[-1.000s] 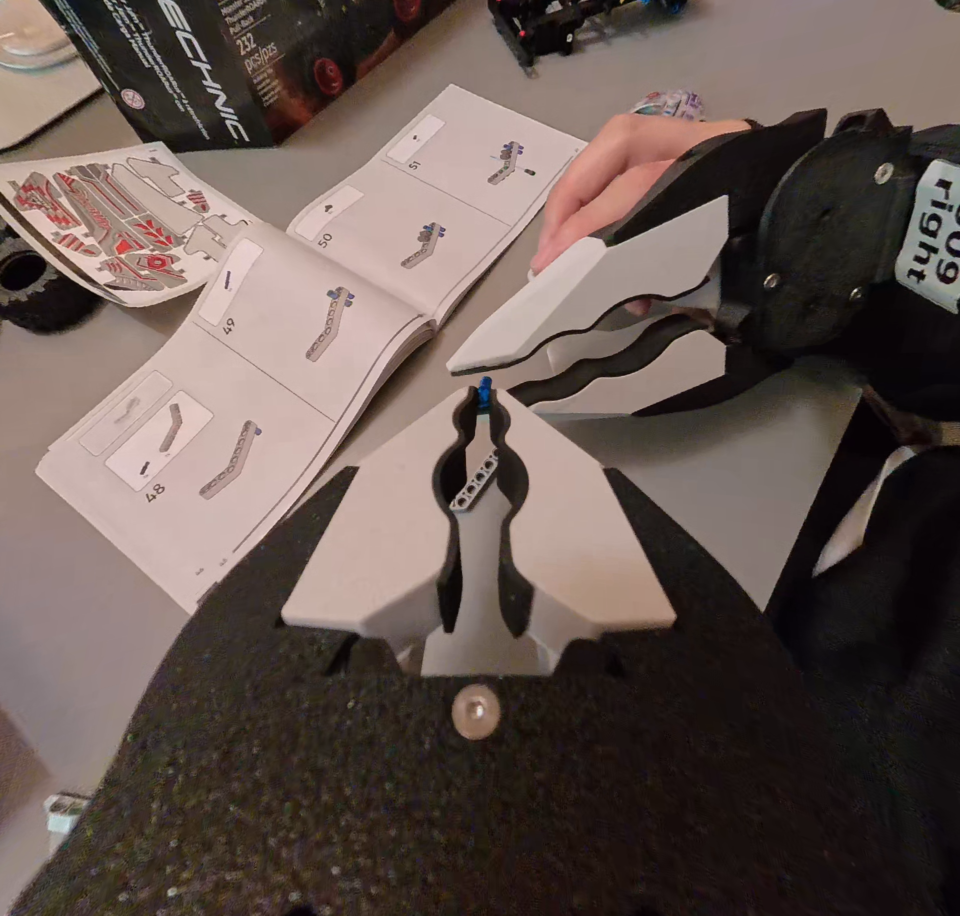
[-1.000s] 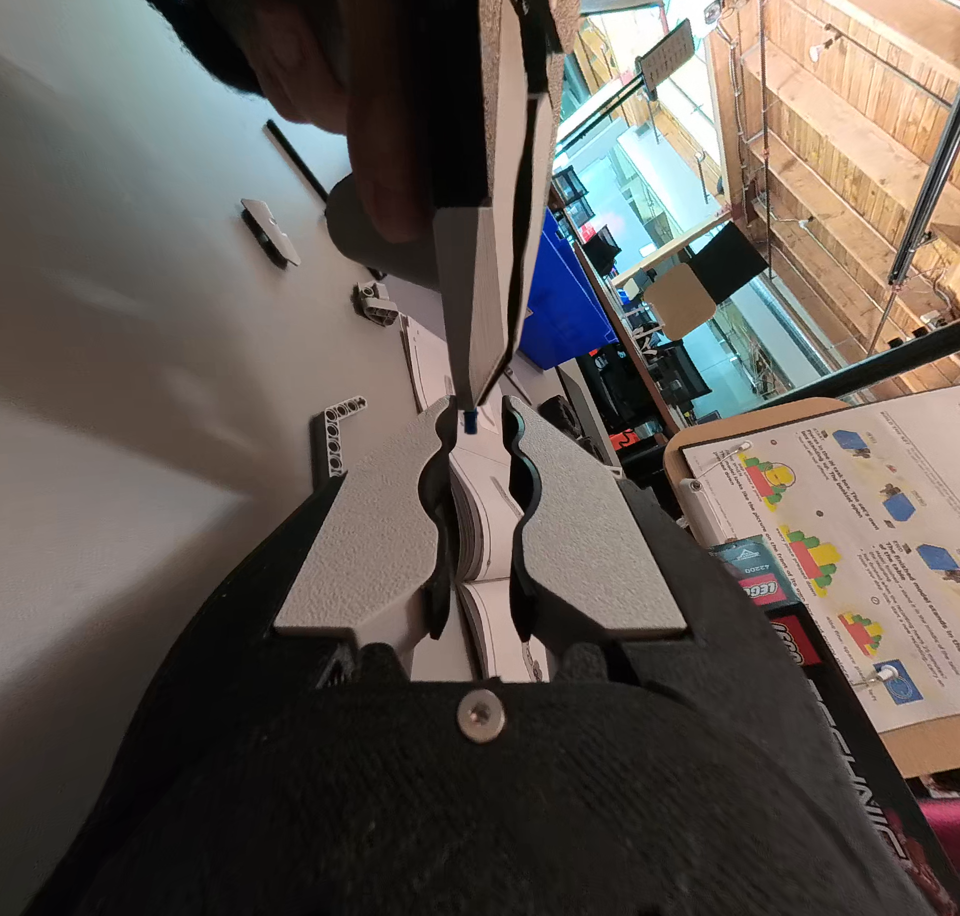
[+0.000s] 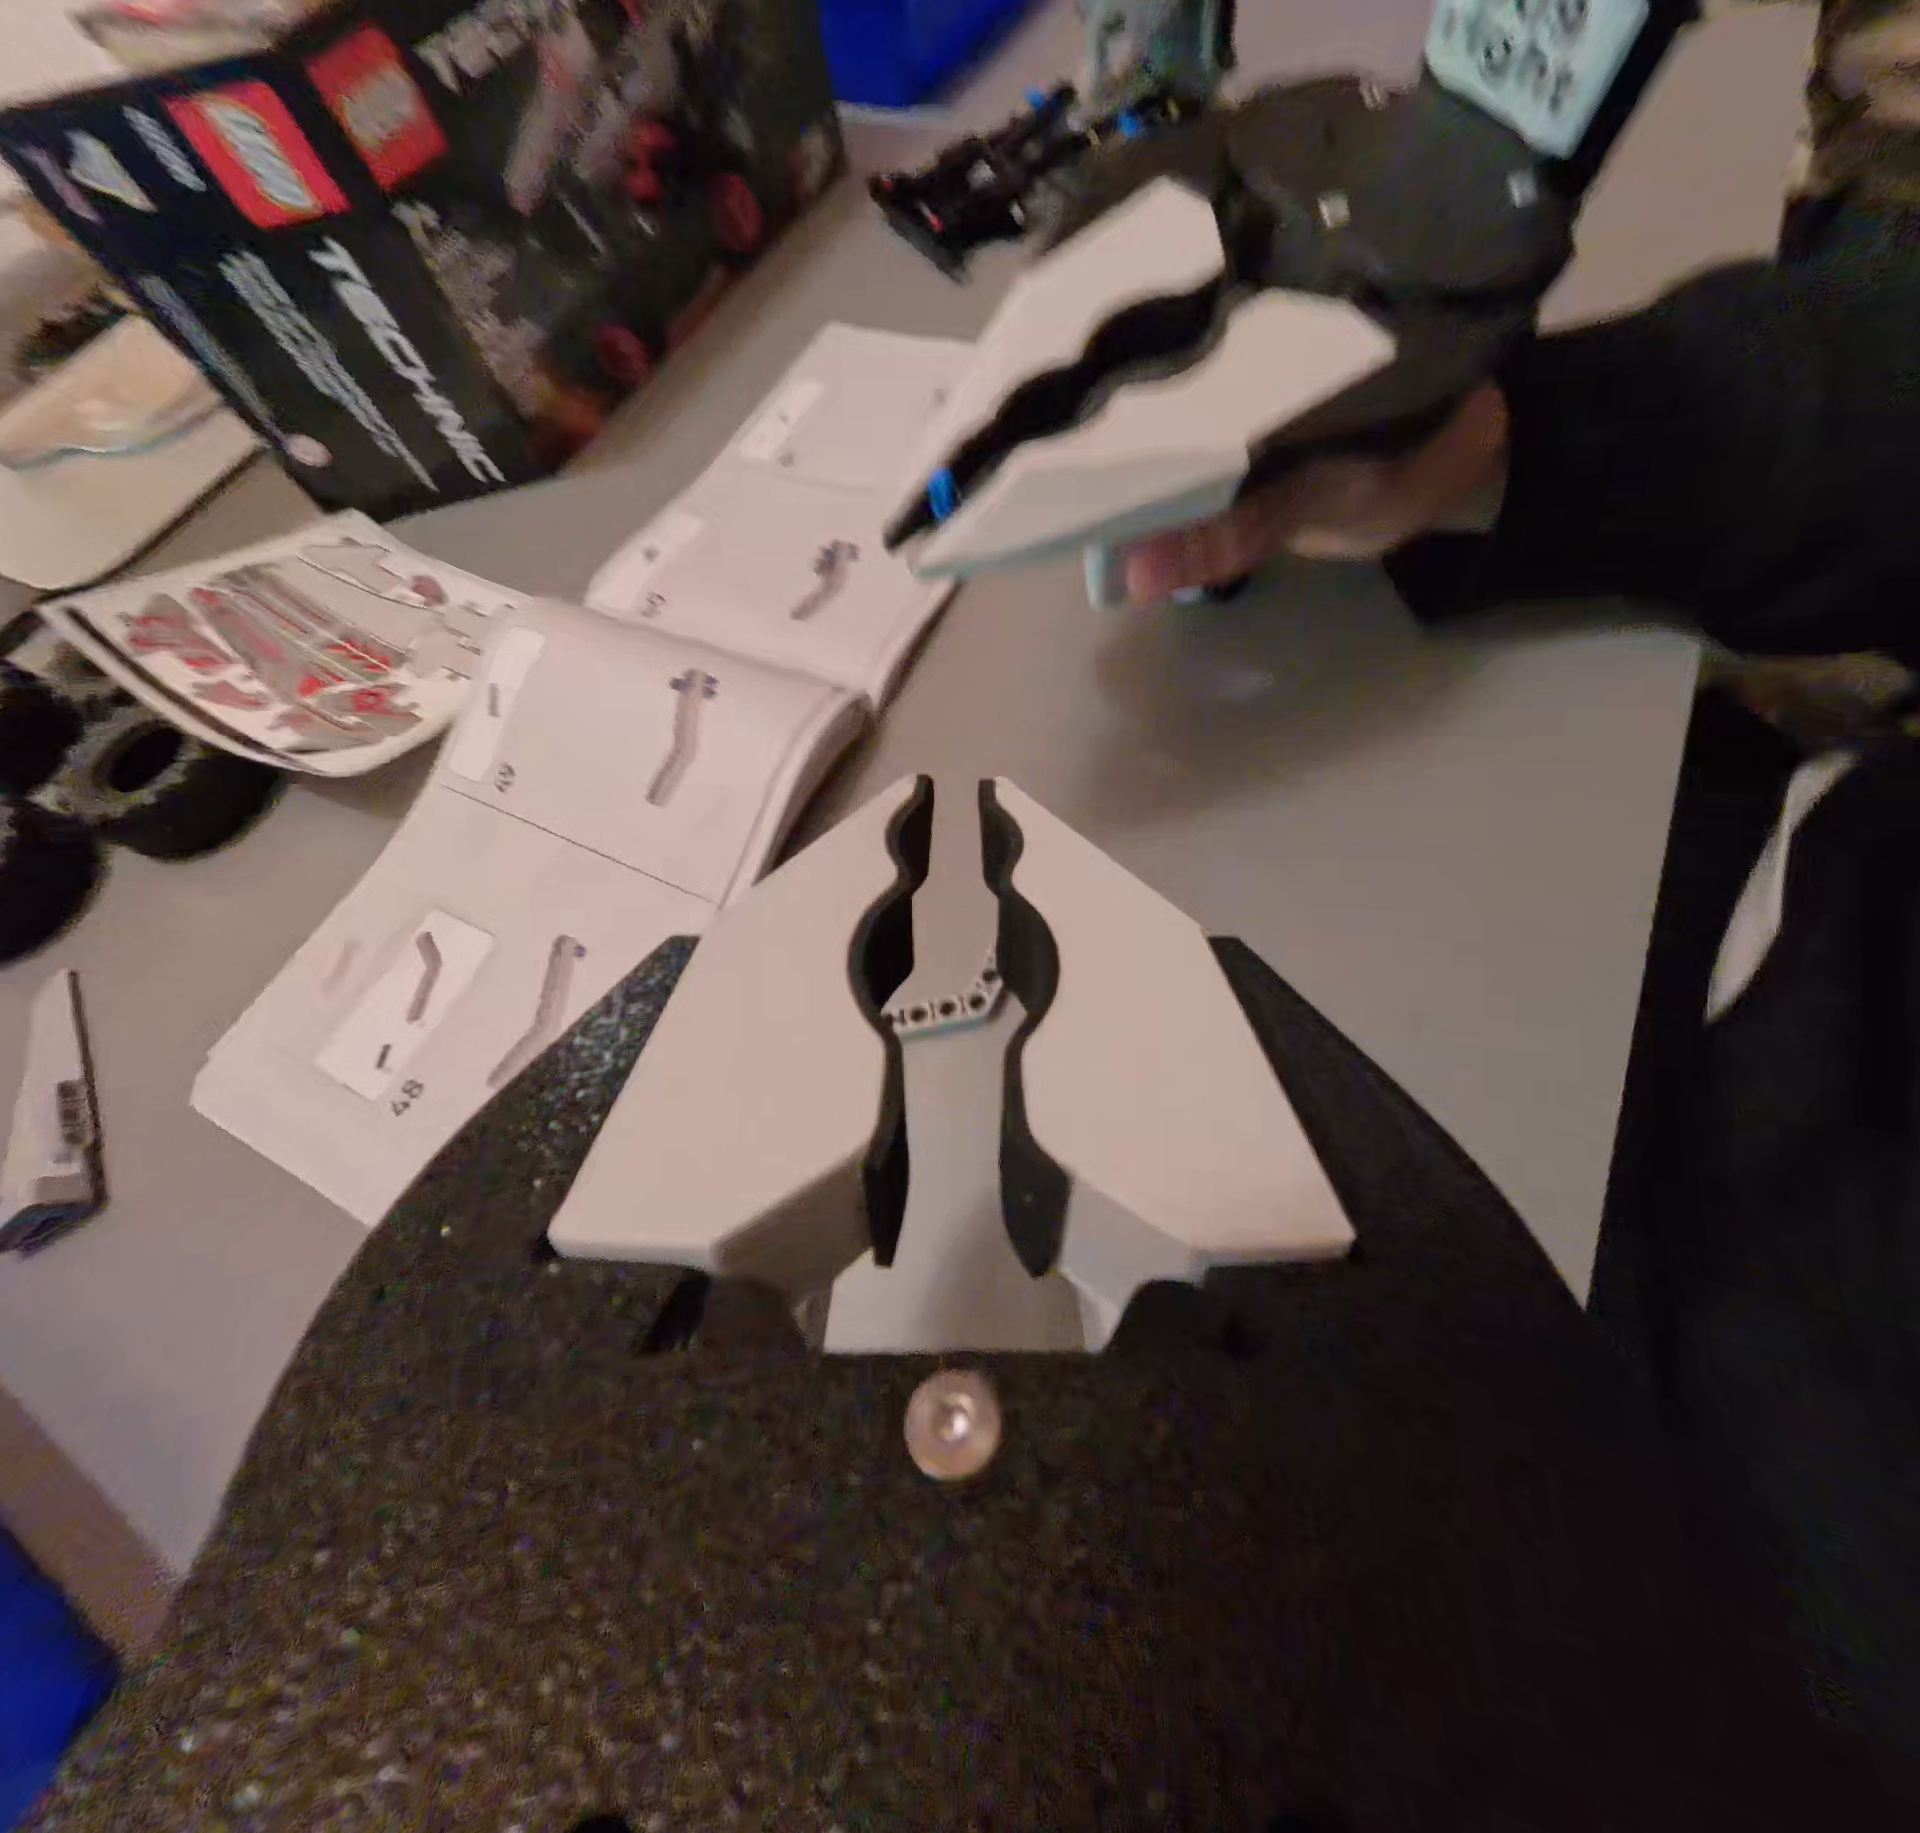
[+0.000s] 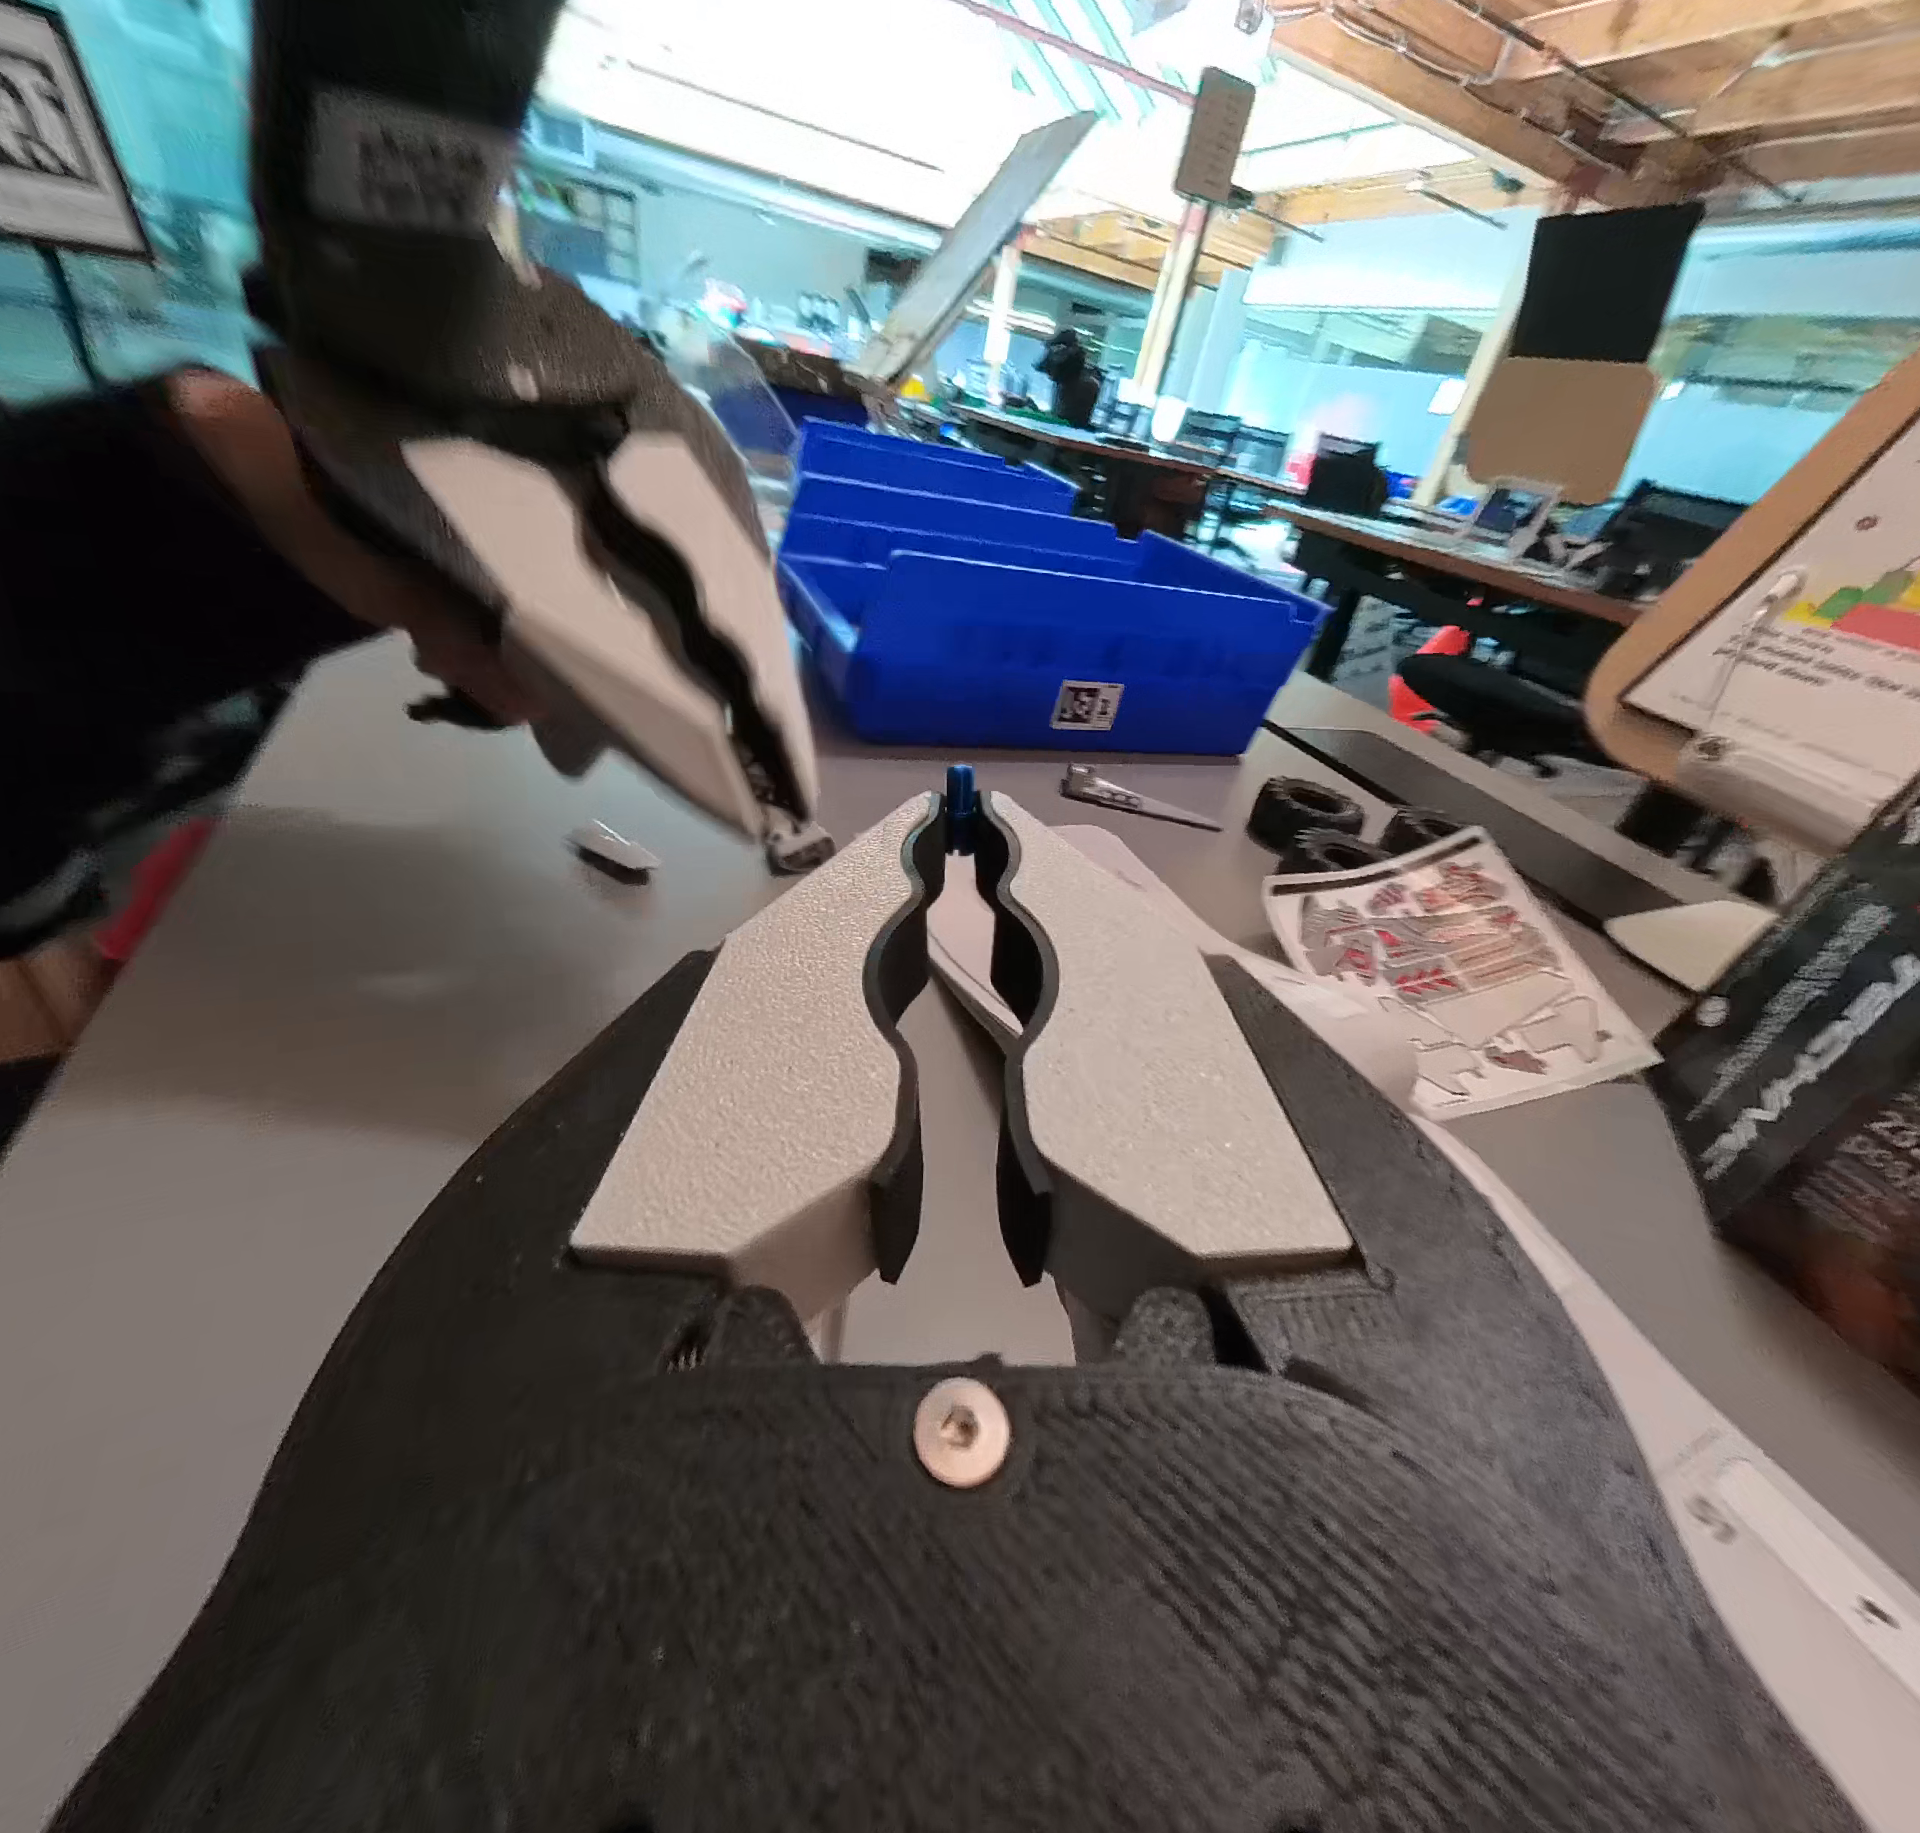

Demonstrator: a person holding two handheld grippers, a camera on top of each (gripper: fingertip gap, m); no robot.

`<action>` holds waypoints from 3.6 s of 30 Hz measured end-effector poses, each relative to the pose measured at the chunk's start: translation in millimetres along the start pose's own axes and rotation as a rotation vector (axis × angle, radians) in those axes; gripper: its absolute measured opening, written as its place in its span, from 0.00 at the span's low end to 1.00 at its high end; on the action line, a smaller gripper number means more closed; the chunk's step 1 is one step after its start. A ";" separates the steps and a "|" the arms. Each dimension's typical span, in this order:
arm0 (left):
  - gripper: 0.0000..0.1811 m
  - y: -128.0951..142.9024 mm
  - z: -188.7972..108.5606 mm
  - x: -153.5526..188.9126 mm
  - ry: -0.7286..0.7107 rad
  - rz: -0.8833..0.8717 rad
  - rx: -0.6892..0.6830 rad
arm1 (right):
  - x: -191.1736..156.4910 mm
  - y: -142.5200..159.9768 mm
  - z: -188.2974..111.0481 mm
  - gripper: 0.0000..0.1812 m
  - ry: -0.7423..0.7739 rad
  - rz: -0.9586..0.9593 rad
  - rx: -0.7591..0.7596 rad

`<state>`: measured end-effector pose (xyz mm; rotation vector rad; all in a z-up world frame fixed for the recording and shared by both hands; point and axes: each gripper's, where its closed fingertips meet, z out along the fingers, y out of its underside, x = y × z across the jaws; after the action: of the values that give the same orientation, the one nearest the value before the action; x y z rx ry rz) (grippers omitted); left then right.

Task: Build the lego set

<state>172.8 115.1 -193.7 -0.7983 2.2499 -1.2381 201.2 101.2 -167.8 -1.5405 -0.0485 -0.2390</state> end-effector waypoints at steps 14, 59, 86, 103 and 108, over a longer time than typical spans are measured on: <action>0.03 66.6 50.0 23.8 0.102 0.172 -0.252 | 20.9 -11.1 -12.3 0.02 -0.030 0.223 0.113; 0.03 -21.0 -9.0 -3.3 -0.126 0.130 -0.006 | -11.3 -0.1 0.8 0.02 -0.176 0.110 -0.002; 0.03 -33.1 -10.9 1.7 0.026 0.107 0.059 | -26.6 2.9 8.5 0.02 -0.191 0.042 -0.033; 0.03 -16.8 -8.2 11.6 0.053 0.197 -0.066 | -42.2 10.7 8.8 0.02 -0.270 -0.022 -0.087; 0.03 -8.9 -11.4 20.1 0.054 0.319 -0.146 | -54.7 13.6 5.3 0.02 -0.366 -0.034 -0.105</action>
<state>153.4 104.6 -182.5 -0.4353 2.4170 -0.9660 150.9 113.4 -190.8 -1.6733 -0.3557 0.0171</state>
